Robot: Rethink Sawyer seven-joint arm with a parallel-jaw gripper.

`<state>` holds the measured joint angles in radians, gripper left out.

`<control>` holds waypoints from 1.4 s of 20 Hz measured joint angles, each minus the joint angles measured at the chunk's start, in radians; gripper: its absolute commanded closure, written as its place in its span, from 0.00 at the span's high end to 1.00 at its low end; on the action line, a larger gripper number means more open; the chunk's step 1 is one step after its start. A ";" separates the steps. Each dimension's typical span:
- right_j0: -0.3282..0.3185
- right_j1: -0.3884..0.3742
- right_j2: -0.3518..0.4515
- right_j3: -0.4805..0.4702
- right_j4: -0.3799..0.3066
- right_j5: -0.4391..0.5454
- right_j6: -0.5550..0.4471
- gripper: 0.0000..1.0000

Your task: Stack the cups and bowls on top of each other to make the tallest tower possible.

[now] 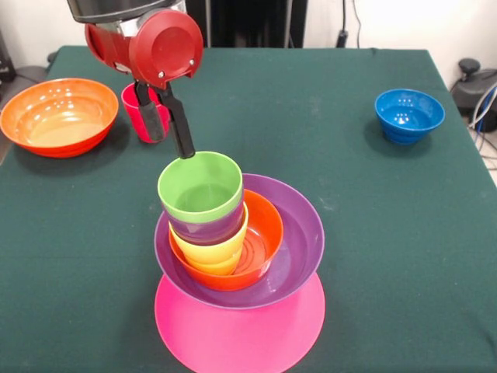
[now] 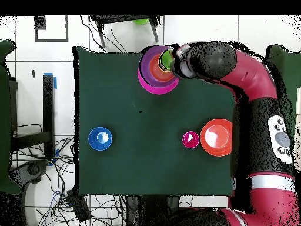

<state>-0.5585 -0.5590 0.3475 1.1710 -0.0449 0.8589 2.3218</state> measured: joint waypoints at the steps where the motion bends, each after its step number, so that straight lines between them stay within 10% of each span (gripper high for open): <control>1: -0.002 -0.003 0.002 0.005 0.000 0.000 0.000 1.00; 28: -0.226 -0.128 0.126 0.410 -0.038 -0.164 0.000 1.00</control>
<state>-0.7842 -0.6869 0.4737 1.5812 -0.0829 0.6948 2.3218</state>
